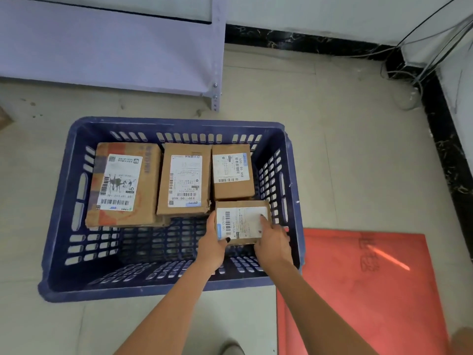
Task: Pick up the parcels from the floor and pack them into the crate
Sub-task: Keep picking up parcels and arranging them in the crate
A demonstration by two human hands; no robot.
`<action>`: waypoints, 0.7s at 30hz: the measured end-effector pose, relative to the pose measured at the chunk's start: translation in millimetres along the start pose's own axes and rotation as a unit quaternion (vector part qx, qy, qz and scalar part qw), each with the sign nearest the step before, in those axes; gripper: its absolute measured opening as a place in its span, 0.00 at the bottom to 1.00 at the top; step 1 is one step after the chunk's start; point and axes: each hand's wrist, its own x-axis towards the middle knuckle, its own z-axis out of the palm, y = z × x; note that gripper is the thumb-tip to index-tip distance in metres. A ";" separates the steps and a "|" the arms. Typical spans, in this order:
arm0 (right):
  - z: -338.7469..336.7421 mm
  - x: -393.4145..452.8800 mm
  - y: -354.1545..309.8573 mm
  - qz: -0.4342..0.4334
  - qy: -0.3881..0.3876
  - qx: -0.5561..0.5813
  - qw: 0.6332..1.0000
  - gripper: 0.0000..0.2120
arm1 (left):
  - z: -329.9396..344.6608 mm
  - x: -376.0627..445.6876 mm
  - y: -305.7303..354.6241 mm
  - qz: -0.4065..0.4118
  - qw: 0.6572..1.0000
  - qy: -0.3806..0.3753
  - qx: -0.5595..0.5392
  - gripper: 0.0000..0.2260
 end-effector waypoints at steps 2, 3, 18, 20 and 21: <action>4.5 6.8 -0.7 -0.008 -0.004 -0.007 1.000 0.33 | 4.0 7.3 -1.8 -0.002 1.000 0.005 0.001 0.34; 6.9 9.2 -1.0 -0.013 -0.003 -0.008 1.000 0.34 | 5.8 9.6 -2.8 -0.004 1.000 0.010 0.000 0.34; -15.7 -29.1 -2.3 -0.027 -0.004 -0.015 1.000 0.30 | -3.6 -14.4 19.2 -0.045 0.995 0.037 0.077 0.31; -25.8 -46.6 -5.9 -0.024 -0.014 -0.008 1.000 0.30 | -15.2 -35.2 25.8 -0.042 0.993 0.032 0.103 0.30; -31.1 -57.5 -8.6 -0.024 -0.020 -0.002 0.999 0.30 | -22.9 -47.9 28.6 -0.035 0.992 0.027 0.121 0.30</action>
